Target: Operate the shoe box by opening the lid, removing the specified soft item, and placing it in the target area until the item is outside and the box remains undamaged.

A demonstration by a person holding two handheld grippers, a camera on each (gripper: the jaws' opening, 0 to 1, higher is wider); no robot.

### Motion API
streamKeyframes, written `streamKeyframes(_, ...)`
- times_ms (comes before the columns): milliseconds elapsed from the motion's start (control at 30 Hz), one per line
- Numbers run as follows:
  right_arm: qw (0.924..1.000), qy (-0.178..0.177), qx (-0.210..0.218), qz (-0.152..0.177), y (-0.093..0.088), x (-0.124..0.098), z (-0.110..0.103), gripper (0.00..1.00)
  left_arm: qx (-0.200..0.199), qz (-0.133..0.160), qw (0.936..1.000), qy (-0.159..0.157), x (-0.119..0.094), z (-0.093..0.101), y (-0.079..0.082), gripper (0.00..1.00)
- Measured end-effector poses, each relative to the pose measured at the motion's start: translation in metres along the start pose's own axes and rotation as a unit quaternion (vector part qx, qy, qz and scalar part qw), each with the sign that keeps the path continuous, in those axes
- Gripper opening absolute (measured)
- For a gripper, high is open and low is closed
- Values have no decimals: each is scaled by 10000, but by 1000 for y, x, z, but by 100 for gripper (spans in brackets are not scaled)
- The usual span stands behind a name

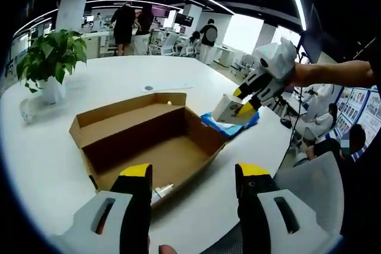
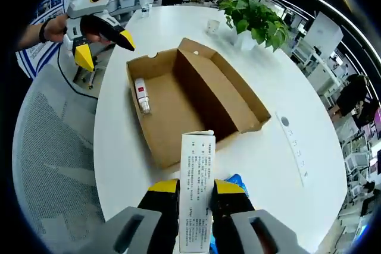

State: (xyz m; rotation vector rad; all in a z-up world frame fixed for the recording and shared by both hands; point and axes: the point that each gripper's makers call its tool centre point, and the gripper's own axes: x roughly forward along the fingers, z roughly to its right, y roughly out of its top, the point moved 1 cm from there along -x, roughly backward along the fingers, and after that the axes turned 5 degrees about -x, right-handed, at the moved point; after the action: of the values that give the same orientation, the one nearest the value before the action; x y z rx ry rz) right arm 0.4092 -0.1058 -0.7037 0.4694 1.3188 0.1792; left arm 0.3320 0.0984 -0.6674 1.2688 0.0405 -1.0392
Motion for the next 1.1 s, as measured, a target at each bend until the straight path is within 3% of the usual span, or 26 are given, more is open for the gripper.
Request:
streamKeyframes(533,9977,-249,586,-250,-81,-28,4,16,271,-161,9993,-175,26,24,13,58)
streamKeyframes(1100,9938,-314,994,-396,-151,-50,2,16,425,-281,9980,-363,66,59,21,58)
